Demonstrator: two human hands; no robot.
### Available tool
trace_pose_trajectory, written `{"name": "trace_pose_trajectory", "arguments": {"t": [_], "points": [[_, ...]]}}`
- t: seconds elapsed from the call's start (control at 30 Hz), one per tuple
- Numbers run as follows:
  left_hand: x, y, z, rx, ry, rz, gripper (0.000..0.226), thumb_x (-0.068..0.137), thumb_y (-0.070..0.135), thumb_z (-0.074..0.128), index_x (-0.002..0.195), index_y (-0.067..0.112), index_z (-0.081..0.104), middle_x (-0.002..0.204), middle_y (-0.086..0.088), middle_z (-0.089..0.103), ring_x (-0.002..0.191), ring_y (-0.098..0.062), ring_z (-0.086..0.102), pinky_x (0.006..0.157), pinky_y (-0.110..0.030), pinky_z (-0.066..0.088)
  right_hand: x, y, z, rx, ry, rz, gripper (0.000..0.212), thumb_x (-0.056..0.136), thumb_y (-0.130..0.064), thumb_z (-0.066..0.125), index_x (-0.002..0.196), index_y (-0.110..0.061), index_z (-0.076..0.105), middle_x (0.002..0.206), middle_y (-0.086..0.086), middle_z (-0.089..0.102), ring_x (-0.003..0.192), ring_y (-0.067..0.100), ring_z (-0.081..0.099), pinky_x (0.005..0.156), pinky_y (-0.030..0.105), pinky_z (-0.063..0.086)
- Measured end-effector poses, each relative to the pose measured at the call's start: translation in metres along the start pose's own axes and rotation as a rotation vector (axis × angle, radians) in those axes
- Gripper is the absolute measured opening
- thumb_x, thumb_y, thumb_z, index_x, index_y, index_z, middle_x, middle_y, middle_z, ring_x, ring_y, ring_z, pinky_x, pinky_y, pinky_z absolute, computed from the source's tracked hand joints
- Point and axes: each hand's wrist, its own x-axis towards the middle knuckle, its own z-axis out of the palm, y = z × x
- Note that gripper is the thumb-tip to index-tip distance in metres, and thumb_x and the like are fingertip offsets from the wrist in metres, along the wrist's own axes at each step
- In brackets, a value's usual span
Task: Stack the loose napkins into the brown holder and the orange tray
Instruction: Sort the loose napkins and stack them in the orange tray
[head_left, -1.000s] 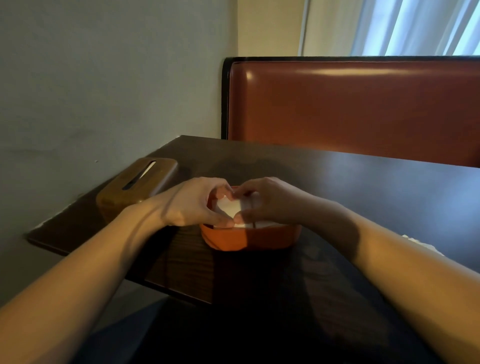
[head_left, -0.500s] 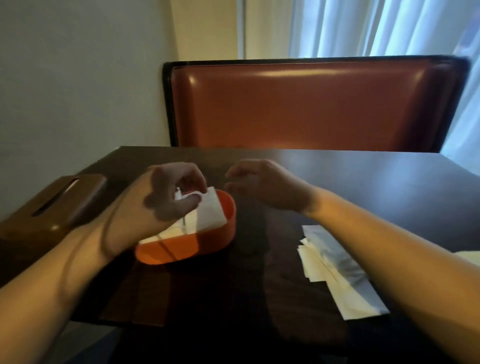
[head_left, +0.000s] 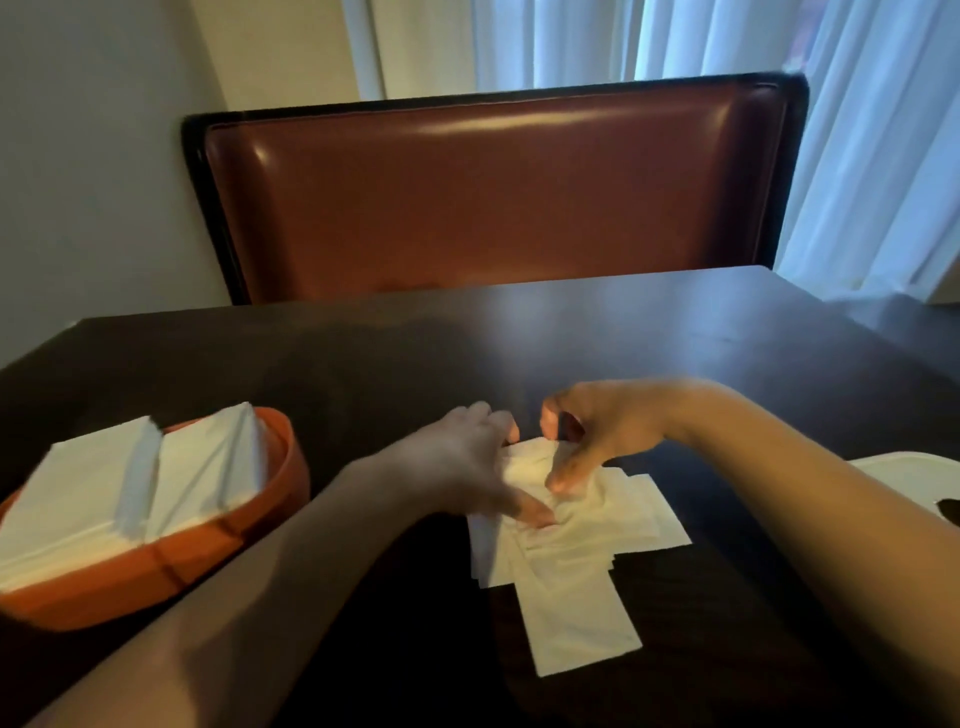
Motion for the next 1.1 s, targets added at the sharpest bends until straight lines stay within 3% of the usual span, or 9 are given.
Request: {"name": "trace_pose_trajectory", "arguments": {"t": [0.2, 0.33, 0.47, 0.63, 0.73, 0.83, 0.9, 1.0, 1.1], "points": [[0.03, -0.001, -0.012, -0.172, -0.078, -0.014, 0.053, 0.067, 0.042, 0.087, 0.11, 0.025, 0.061, 0.103, 0.007, 0.064, 0.092, -0.012, 0.064, 0.085, -0.039, 0.058, 0.005, 0.012, 0.001, 0.027, 0.131, -0.087, 0.019, 0.087, -0.038, 0.073, 0.084, -0.029, 0.057, 0.081, -0.012, 0.056, 0.072, 0.005, 0.053, 0.065, 0.019, 0.037], [0.047, -0.01, 0.002, -0.414, 0.19, 0.03, 0.028, 0.076, 0.033, 0.082, 0.098, 0.022, 0.068, 0.094, 0.002, 0.069, 0.085, -0.013, 0.067, 0.08, -0.04, 0.058, 0.015, 0.021, 0.008, 0.151, 0.475, -0.028, 0.02, 0.088, -0.029, 0.074, 0.098, -0.022, 0.058, 0.083, -0.01, 0.055, 0.071, 0.005, 0.052, 0.06, 0.018, 0.037], [0.051, -0.018, 0.016, -0.596, 0.43, 0.029, 0.012, 0.089, 0.025, 0.071, 0.099, 0.02, 0.066, 0.096, 0.002, 0.069, 0.088, -0.012, 0.067, 0.079, -0.033, 0.058, 0.019, 0.023, 0.014, 0.315, 0.627, 0.065, 0.032, 0.087, -0.038, 0.073, 0.106, -0.018, 0.057, 0.088, -0.003, 0.06, 0.075, 0.012, 0.057, 0.068, 0.025, 0.05], [0.046, -0.024, 0.022, -0.79, 0.58, 0.032, 0.013, 0.092, 0.025, 0.068, 0.096, 0.012, 0.065, 0.094, -0.002, 0.071, 0.087, -0.016, 0.068, 0.075, -0.033, 0.059, 0.015, 0.023, 0.016, 0.367, 0.603, 0.133, 0.047, 0.081, -0.05, 0.074, 0.072, -0.011, 0.051, 0.065, 0.005, 0.043, 0.059, 0.017, 0.043, 0.058, 0.032, 0.035], [0.046, -0.022, 0.022, -0.899, 0.642, 0.01, 0.015, 0.094, 0.023, 0.066, 0.096, 0.008, 0.064, 0.093, -0.004, 0.071, 0.086, -0.016, 0.067, 0.068, -0.022, 0.055, 0.008, 0.022, 0.014, 0.437, 0.537, 0.143, 0.049, 0.08, -0.049, 0.076, 0.068, -0.008, 0.051, 0.066, 0.007, 0.042, 0.064, 0.019, 0.045, 0.06, 0.03, 0.033], [0.046, -0.022, 0.022, -1.038, 0.678, -0.033, 0.015, 0.096, 0.02, 0.062, 0.101, 0.007, 0.064, 0.097, -0.006, 0.069, 0.09, -0.018, 0.065, 0.075, -0.027, 0.055, -0.002, 0.023, 0.01, 0.452, 0.405, 0.155, 0.04, 0.079, -0.043, 0.079, 0.095, -0.008, 0.069, 0.091, 0.009, 0.066, 0.092, 0.023, 0.064, 0.082, 0.036, 0.052], [0.046, -0.023, 0.02, -1.169, 0.68, -0.085, 0.014, 0.097, 0.019, 0.059, 0.104, 0.008, 0.064, 0.102, -0.009, 0.068, 0.097, -0.023, 0.064, 0.086, -0.037, 0.055, -0.008, 0.025, 0.007, 0.461, 0.367, 0.183, 0.053, 0.081, -0.037, 0.08, 0.122, -0.008, 0.064, 0.118, 0.007, 0.066, 0.114, 0.025, 0.061, 0.103, 0.041, 0.047], [0.043, -0.025, 0.016, -1.261, 0.577, -0.13, 0.016, 0.094, 0.016, 0.058, 0.109, 0.011, 0.063, 0.109, -0.01, 0.065, 0.104, -0.027, 0.061, 0.089, -0.04, 0.054, -0.009, 0.031, 0.004, 0.479, 0.418, 0.137, 0.034, 0.083, -0.029, 0.077, 0.105, -0.004, 0.071, 0.107, 0.016, 0.07, 0.102, 0.029, 0.065, 0.099, 0.047, 0.051], [0.04, -0.027, 0.014, -1.277, 0.46, -0.093, 0.028, 0.086, 0.015, 0.068, 0.114, 0.015, 0.064, 0.111, -0.007, 0.066, 0.101, -0.025, 0.063, 0.077, -0.034, 0.054, -0.007, 0.031, 0.006, 0.611, 0.545, 0.107, 0.026, 0.089, -0.024, 0.071, 0.1, 0.0, 0.067, 0.103, 0.02, 0.069, 0.098, 0.032, 0.066, 0.093, 0.045, 0.054]]}}
